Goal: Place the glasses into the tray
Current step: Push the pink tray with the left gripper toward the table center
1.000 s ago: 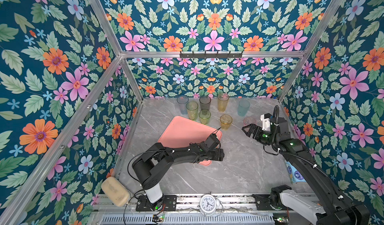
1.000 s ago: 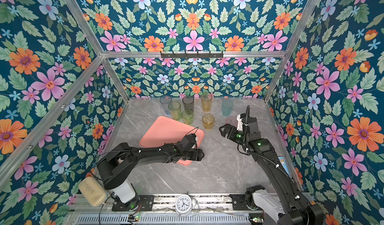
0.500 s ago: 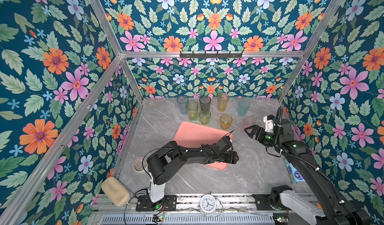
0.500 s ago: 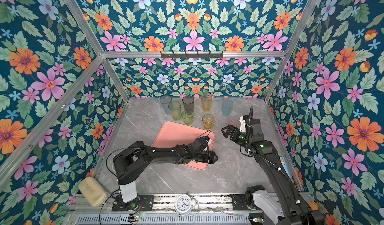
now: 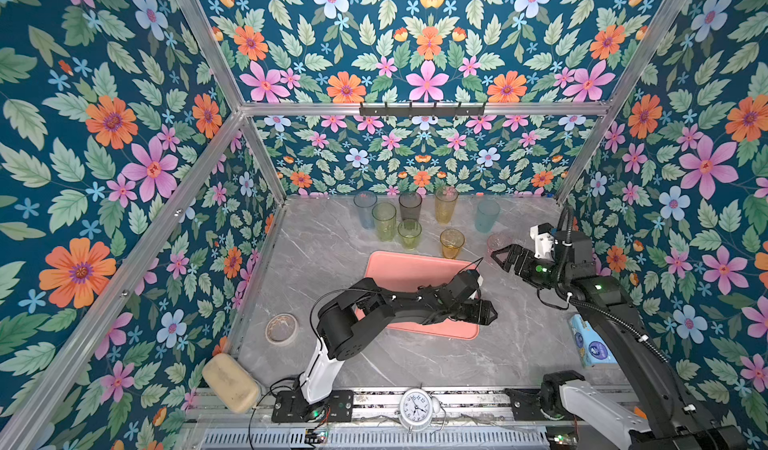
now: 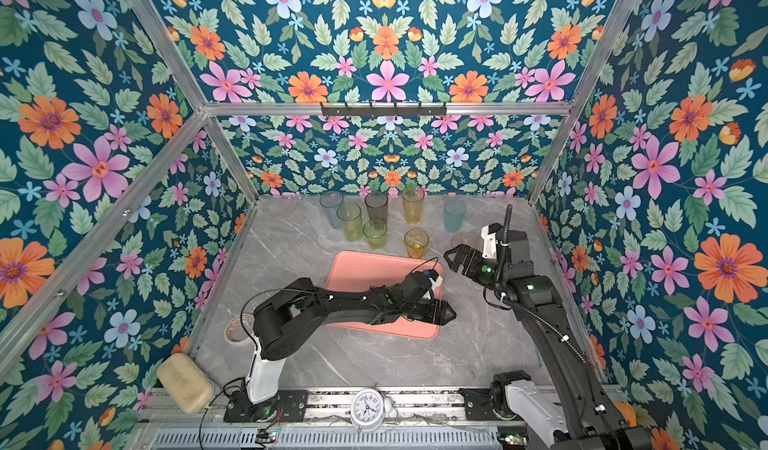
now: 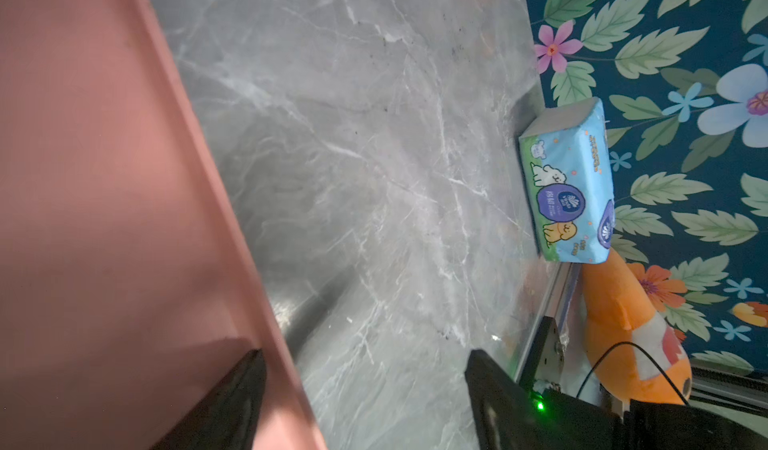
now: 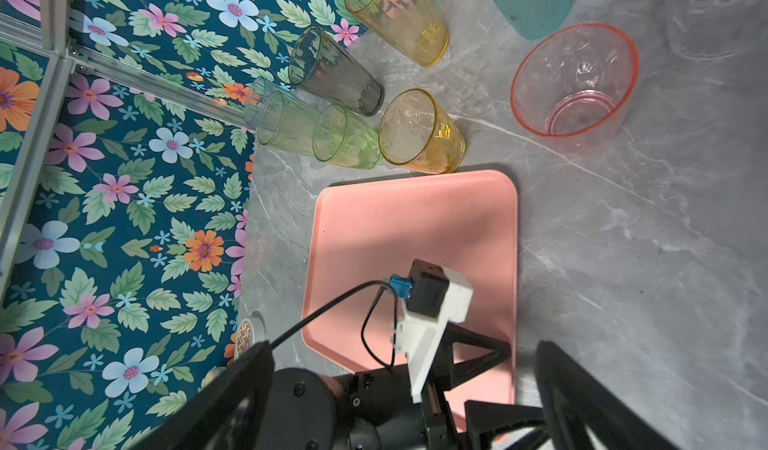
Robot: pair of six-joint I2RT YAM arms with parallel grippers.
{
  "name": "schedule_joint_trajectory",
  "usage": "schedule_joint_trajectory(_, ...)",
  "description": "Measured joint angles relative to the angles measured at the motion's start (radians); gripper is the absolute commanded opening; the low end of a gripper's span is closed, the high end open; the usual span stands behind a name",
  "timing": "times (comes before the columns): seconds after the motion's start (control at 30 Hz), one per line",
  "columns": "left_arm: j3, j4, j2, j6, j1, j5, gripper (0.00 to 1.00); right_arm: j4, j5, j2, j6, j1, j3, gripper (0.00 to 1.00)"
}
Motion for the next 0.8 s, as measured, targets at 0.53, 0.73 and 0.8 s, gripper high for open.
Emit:
schedule_joint_trajectory(0.53,0.099,0.035,0.083,0.0,-0.013,0.005,0.82,-0.027,0.0,-0.008,-0.012,-0.001,0.006,0.99)
schedule_joint_trajectory(0.73,0.12,0.037,0.1,0.007,-0.016,-0.001,0.83,-0.024,-0.011,-0.002,-0.012,-0.001,-0.008,0.99)
schedule_joint_trajectory(0.8,0.126,0.039,0.103,0.007,-0.017,-0.001,0.83,-0.02,-0.02,0.0,-0.011,-0.002,-0.007,0.99)
